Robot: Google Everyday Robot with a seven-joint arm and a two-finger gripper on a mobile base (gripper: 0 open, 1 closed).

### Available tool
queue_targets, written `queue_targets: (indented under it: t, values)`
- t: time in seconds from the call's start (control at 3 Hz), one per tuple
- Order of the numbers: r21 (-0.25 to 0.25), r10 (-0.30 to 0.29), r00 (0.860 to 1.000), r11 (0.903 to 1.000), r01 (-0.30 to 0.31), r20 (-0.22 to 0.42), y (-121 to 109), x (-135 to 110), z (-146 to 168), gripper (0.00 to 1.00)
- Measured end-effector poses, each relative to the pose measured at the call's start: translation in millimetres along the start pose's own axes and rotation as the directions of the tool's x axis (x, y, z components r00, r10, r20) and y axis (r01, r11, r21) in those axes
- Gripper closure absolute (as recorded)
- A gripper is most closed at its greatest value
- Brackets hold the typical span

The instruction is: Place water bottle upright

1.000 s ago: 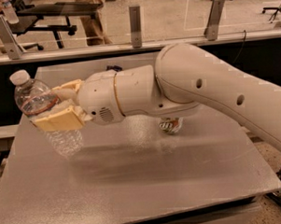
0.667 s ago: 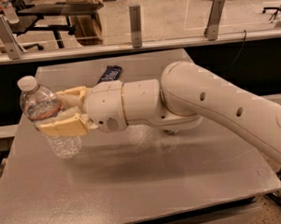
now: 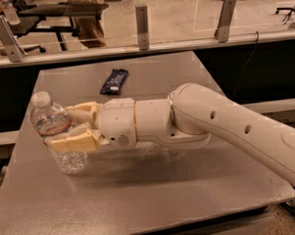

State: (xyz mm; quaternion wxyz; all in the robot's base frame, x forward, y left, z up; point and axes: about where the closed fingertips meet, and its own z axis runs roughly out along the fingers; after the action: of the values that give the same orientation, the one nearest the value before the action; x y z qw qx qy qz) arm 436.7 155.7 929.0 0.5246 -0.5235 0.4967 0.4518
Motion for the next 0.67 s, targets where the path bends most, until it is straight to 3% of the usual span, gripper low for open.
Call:
queue_targets:
  t: [0.67]
  values:
    - [-0.004,0.003,1.0,1.0,-0.003,0.009,0.6,7.0,1.1,0.0]
